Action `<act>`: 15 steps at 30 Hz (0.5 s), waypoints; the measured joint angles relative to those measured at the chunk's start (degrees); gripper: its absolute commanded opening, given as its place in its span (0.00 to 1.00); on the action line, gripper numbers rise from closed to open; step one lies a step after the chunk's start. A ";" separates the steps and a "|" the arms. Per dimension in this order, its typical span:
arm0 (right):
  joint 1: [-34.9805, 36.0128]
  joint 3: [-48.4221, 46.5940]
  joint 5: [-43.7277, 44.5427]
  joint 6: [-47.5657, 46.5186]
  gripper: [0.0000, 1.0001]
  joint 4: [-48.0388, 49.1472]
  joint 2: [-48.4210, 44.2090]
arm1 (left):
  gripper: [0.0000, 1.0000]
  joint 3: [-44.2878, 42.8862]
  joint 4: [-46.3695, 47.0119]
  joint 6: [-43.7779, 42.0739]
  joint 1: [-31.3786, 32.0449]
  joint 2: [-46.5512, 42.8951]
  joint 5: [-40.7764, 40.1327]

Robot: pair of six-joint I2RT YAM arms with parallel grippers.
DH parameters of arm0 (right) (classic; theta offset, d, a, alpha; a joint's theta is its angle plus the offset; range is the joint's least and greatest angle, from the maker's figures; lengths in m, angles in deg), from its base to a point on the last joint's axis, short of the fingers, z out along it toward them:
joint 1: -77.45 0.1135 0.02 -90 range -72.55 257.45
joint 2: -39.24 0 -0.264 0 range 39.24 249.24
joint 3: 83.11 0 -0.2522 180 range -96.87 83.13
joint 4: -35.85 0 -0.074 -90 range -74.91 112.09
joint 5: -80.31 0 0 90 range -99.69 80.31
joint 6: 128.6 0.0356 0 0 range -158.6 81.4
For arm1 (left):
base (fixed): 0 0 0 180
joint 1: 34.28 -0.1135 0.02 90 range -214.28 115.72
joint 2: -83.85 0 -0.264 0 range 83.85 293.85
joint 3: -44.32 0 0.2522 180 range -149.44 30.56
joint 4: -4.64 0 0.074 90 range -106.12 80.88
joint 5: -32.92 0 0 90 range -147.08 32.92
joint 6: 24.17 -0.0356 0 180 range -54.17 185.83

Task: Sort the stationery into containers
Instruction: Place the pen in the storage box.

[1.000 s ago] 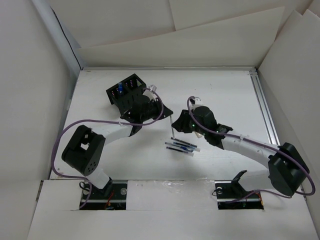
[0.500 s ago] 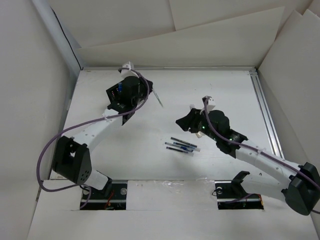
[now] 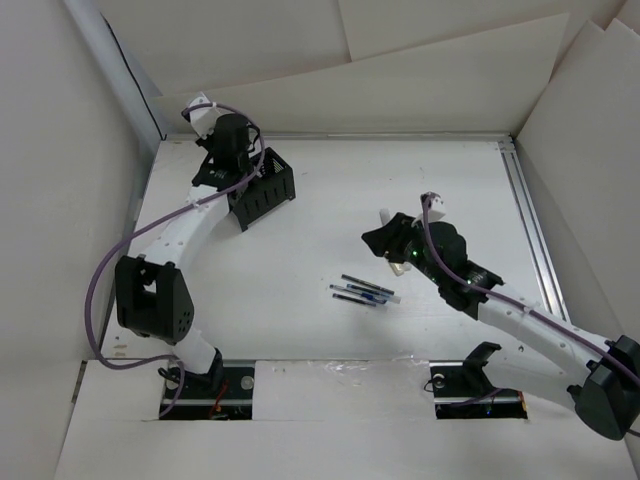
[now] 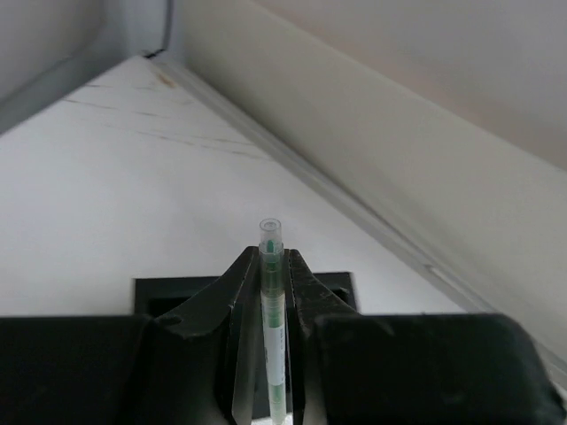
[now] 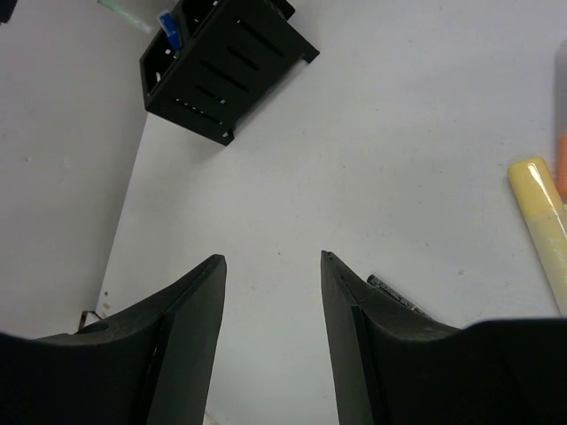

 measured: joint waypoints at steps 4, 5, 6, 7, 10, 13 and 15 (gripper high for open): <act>-0.11 0.00 0.72 0.15 0.53 -0.90 0.00 | 0.00 0.02 -1.14 -3.72 -2.25 2.36 -3.56; -0.11 0.00 0.74 0.17 0.53 -1.09 0.00 | 0.00 0.07 -1.01 -4.79 -2.29 2.56 -4.50; -0.13 0.00 0.74 0.17 0.53 -1.25 0.00 | 0.00 0.20 -0.68 -6.29 -2.21 2.64 -5.62; -0.15 0.00 0.79 0.17 0.53 -1.46 0.00 | 0.00 0.24 -0.44 -6.86 -2.14 2.64 -5.99; -0.17 0.00 1.51 0.20 0.53 -1.73 0.00 | 0.00 0.24 0.79 -9.51 -2.01 2.95 -7.82; -0.37 0.00 1.84 0.20 0.53 -1.99 0.00 | 0.00 0.24 1.73 -11.41 -1.92 4.17 -9.07; -0.39 0.00 2.16 0.20 0.53 -2.10 0.00 | 0.00 0.24 2.36 -12.52 -1.92 5.27 -9.55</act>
